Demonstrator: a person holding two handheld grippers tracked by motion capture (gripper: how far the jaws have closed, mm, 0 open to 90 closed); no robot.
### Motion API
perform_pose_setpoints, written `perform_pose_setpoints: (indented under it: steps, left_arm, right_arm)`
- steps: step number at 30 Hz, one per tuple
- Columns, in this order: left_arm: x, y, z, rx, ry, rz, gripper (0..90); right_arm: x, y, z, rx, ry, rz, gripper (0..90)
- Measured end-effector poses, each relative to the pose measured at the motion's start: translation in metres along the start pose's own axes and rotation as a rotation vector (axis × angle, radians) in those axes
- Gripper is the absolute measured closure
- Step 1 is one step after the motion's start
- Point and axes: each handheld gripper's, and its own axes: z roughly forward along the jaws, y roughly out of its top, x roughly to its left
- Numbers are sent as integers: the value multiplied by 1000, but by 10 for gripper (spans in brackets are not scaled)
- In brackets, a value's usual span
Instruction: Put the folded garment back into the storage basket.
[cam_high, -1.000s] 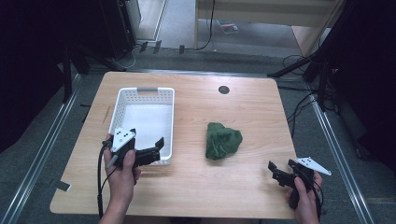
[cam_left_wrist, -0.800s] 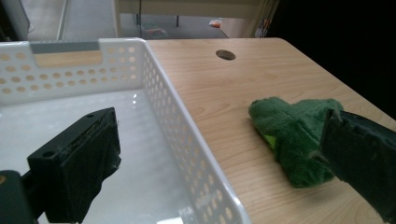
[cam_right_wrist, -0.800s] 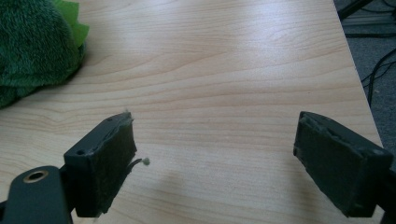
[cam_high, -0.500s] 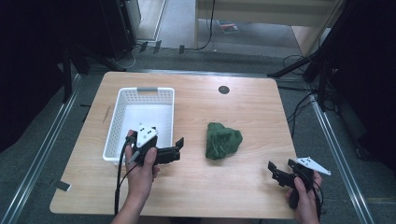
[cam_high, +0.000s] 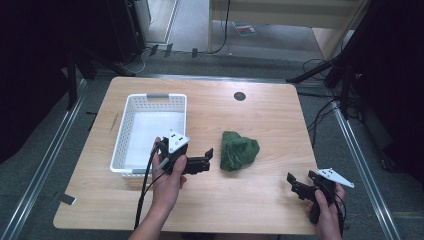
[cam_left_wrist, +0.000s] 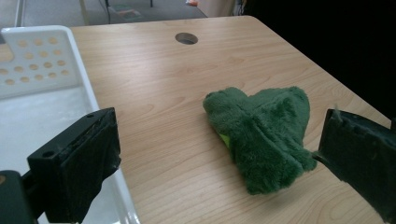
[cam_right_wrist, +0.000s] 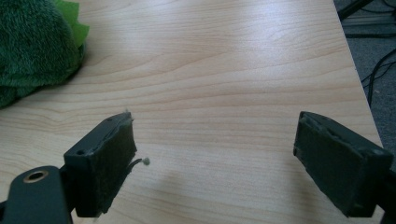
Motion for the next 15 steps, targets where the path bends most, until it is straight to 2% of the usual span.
perform_pose_setpoints:
  steps: [15]
  left_arm:
    - [-26, 9, 30, 49, -26, 38, 0]
  right_arm:
    - [0, 0, 0, 1, 0, 2, 131]
